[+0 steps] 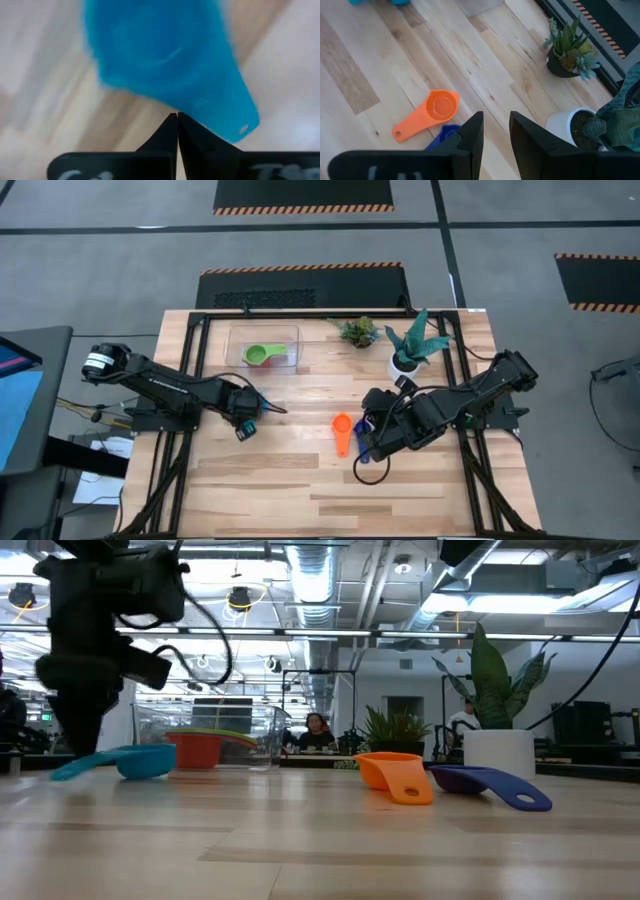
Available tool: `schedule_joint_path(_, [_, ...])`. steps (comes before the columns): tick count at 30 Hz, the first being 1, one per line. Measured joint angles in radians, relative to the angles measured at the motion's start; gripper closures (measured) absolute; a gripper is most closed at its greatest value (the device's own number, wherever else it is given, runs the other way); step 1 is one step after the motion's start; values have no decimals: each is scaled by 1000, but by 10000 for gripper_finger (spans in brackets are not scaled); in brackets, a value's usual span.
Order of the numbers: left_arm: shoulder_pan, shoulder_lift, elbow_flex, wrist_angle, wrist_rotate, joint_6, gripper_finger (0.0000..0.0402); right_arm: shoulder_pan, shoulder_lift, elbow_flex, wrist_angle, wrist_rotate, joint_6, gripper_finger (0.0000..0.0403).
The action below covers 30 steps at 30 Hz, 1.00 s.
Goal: Nest measuring cups in basket
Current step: Stack the light blue measuring cup on top of the green measuring cup in the transparent bin
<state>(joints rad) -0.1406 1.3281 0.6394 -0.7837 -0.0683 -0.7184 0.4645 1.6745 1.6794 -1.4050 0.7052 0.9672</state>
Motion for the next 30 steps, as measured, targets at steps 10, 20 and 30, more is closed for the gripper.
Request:
schedule_joint_path(10, [0,0,102,87,-51,35,401,0,0,0,0,-1,0,285])
schedule_joint_path(20, [-24,0,94,-7,-50,44,401,0,0,0,-7,-1,-11,285])
schedule_joint_path(30, [-35,0,10,-15,-67,2,401,0,0,0,-11,-1,-11,285])
